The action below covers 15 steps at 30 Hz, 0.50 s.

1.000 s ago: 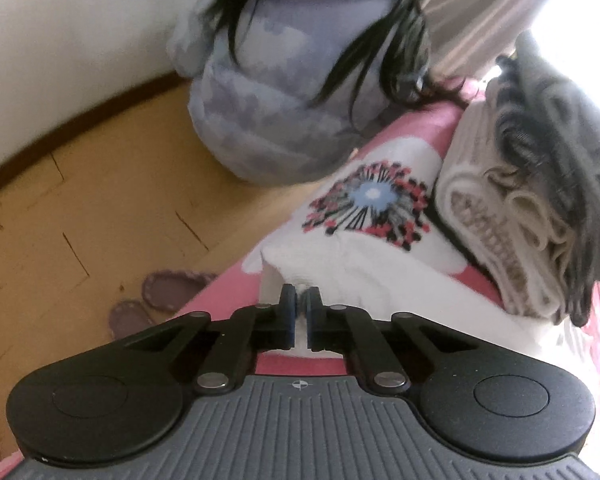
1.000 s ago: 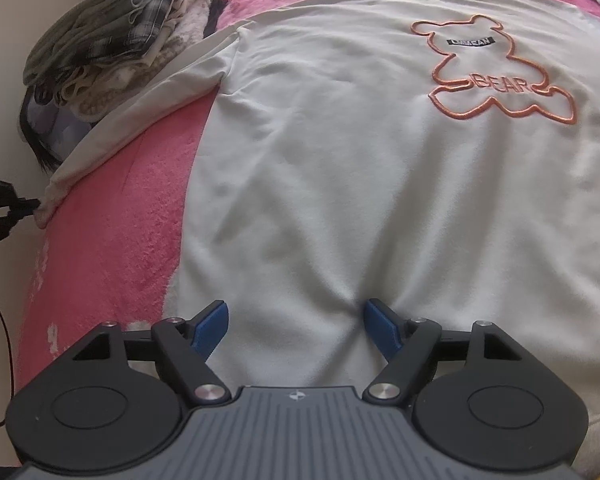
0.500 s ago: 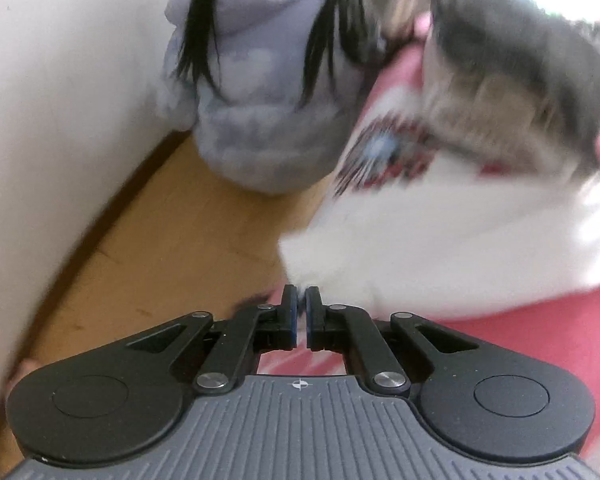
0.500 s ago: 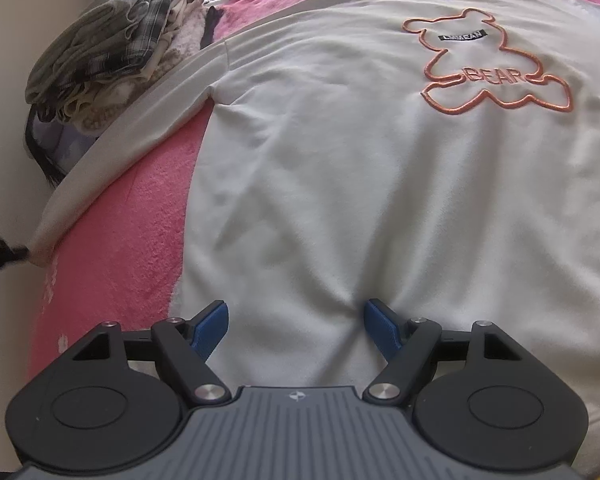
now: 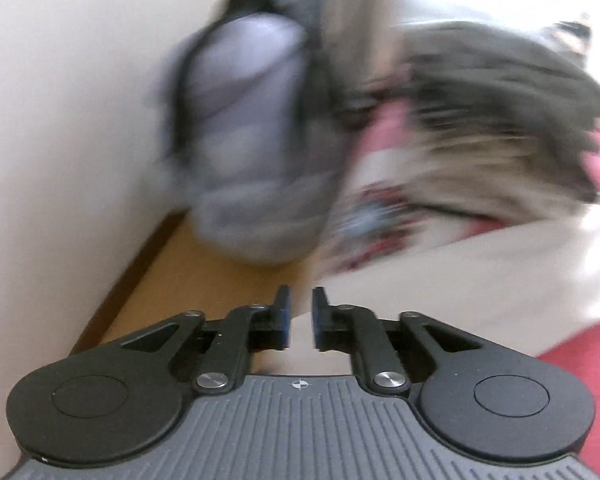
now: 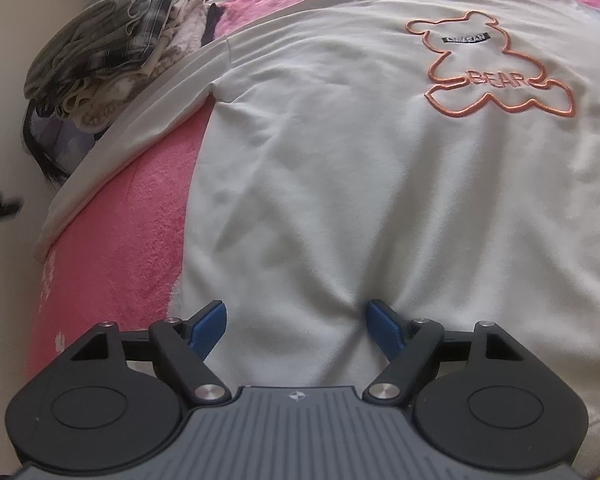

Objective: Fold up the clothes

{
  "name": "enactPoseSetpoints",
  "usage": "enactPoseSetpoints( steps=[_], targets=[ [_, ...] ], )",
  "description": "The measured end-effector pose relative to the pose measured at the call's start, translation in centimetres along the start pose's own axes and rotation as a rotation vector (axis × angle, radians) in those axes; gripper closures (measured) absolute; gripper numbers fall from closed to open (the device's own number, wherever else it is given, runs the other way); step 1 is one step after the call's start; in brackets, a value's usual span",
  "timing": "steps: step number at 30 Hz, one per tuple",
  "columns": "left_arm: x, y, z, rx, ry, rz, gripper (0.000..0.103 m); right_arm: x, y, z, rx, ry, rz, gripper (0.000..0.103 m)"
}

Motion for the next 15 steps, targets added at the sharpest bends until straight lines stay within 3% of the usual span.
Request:
enactPoseSetpoints(
  steps=[7,12,15],
  targets=[
    [15.5,-1.9,-2.9,0.098,-0.232,0.272,0.076,1.9,4.9,-3.3,0.147,0.023,0.126,0.025],
    [26.8,-2.9,-2.9,0.105,-0.378,0.443,0.066,8.7,9.3,-8.0,0.262,-0.091,0.191,0.025],
    [32.5,-4.4,-2.2,0.081,-0.441,0.496,0.065,14.5,10.8,-10.6,0.295,-0.18,0.248,0.025]
  ],
)
Point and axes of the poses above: each gripper's, at about its wrist camera, not at the fingertips, and y roughly against the way its jaws point, x to its right, z to its underside, the point moved 5 cm from there along -y, roughly the way its jaws point, and after that the axes turned 10 degrees about z, right-handed, at the moved point
